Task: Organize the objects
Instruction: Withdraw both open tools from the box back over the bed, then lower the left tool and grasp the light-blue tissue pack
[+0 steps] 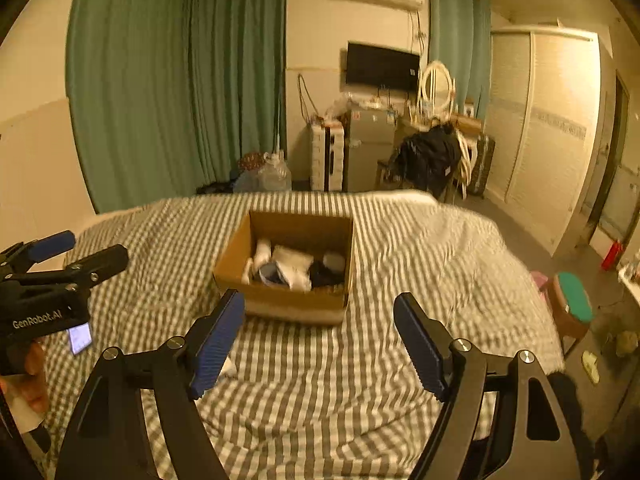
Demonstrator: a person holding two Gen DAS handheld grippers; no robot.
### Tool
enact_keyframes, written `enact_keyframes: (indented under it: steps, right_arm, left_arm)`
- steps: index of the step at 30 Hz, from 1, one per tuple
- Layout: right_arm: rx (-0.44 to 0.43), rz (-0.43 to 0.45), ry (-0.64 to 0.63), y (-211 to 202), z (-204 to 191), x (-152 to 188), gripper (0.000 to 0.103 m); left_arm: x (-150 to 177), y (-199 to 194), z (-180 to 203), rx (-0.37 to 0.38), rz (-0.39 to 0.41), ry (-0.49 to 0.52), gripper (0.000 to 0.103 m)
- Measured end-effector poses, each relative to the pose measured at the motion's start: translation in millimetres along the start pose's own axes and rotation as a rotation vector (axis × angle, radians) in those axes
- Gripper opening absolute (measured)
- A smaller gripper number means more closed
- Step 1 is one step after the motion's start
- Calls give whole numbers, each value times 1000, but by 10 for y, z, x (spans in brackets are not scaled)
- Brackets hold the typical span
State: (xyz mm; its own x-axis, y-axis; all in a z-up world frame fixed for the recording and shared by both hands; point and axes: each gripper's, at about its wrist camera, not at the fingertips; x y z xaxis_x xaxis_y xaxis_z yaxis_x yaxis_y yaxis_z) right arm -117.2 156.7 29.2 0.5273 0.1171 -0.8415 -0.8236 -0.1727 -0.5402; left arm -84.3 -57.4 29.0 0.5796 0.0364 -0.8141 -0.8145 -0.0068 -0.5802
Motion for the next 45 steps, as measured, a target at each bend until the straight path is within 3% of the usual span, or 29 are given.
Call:
enact_keyframes:
  steps: [7, 15, 20, 29, 34, 36, 37, 45]
  right_arm:
    - [16, -140, 54, 626, 136, 533, 77]
    - [25, -280, 65, 1276, 205, 950, 77]
    - [0, -362, 76, 1638, 218, 1093, 77]
    - [-41, -455, 68, 1997, 190, 1221, 77]
    - [-50, -476, 62, 2045, 177, 1259, 77]
    - [-49, -478, 56, 2051, 167, 1262, 77]
    - [-47, -478, 51, 2052, 157, 1263, 77]
    - [-26, -448, 26, 1948, 120, 1222, 77]
  left_arm:
    - [533, 673, 26, -38, -142, 26, 103]
    - [1020, 1395, 186, -23, -327, 82, 103]
    - [1201, 1762, 225, -4, -452, 81, 103]
    - [1359, 2154, 223, -26, -567, 72, 103]
    - [1395, 2206, 251, -18, -575, 74, 102]
    - [1416, 2193, 284, -11, -569, 81, 96]
    - [1421, 2181, 295, -11, -566, 86, 89]
    - [1388, 1957, 427, -43, -533, 124, 88]
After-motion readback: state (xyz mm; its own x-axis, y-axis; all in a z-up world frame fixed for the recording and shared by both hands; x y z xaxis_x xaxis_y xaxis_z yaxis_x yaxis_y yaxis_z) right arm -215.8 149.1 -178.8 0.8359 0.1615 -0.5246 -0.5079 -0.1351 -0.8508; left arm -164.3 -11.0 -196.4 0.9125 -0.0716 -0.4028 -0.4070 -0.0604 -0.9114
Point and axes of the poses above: each gripper's, at about its wrist camera, not at the fingertips, and y roughly the way its jaws point, z to its right, x to its underside, and after that the axes turned 2 degrees about z, right-handed
